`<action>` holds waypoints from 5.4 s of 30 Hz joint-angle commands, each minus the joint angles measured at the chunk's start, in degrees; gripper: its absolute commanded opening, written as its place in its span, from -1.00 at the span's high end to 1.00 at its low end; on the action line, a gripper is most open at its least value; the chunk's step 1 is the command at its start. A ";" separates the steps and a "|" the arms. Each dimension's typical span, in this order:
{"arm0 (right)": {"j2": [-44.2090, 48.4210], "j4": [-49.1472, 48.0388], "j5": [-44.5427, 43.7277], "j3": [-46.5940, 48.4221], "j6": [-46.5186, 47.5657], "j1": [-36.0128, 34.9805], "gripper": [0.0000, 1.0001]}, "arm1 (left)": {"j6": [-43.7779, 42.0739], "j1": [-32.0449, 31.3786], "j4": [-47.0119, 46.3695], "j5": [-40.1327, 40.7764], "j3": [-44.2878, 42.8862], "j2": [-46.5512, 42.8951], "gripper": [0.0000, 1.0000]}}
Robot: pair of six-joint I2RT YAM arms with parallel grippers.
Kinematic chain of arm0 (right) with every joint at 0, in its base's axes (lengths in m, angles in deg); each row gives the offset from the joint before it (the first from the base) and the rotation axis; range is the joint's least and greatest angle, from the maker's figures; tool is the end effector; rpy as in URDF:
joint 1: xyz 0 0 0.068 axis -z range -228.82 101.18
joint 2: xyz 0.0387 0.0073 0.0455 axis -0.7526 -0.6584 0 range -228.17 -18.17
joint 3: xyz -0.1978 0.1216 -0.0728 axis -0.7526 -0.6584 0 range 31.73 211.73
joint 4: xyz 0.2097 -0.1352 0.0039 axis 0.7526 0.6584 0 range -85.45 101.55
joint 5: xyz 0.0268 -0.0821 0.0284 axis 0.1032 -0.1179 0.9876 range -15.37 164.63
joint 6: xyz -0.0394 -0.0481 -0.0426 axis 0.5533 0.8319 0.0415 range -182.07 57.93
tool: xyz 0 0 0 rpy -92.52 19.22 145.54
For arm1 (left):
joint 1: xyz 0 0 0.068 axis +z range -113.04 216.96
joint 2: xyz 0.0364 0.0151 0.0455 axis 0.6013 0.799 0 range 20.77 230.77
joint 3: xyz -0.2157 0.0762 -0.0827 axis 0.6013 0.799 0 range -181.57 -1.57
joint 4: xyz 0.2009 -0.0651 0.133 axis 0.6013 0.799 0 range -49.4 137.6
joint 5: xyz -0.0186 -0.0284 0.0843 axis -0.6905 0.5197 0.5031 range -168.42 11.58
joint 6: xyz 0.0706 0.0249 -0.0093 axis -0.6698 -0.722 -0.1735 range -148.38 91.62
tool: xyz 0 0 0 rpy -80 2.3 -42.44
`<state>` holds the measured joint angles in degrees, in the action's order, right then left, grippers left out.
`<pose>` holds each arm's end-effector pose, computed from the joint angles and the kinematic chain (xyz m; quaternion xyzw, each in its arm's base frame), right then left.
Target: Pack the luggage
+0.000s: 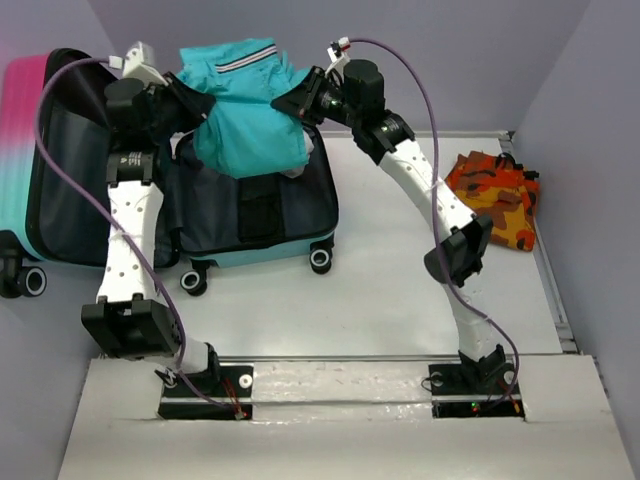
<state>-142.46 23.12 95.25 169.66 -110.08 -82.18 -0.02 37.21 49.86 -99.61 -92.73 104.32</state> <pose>0.4020 0.2915 0.4080 -0.0276 0.7345 0.5336 0.4183 0.3495 -0.0215 0.4317 -0.0501 0.7148 -0.2943 0.6324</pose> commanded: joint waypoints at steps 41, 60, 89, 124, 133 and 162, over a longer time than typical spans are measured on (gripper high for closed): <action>17.57 -3.09 -10.77 -44.37 12.85 3.98 -1.00 | -5.07 -1.99 -7.32 30.41 22.68 -17.79 -0.98; 37.89 -12.94 -30.63 -93.80 -0.32 47.77 -0.67 | -10.34 -38.99 -8.12 17.15 36.58 -30.55 -0.98; 27.34 -21.28 -21.06 -93.19 -8.51 43.75 0.86 | -9.56 -45.07 -12.95 17.59 36.84 -21.24 -0.98; 35.37 -23.47 -7.55 -101.54 -7.07 29.15 -1.00 | -2.17 -44.11 -8.90 21.45 0.53 22.89 -0.98; 24.53 -46.68 -5.15 -103.92 -23.87 30.02 0.07 | -1.38 -45.43 -10.66 21.45 4.14 22.27 -0.98; 36.14 -32.98 2.23 -106.90 0.20 60.61 0.80 | 11.37 -46.49 -13.84 20.31 -25.10 55.13 -0.98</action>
<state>-106.68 -11.44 94.68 63.44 -113.16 -21.14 8.98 -9.89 38.34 -79.46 -108.07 155.85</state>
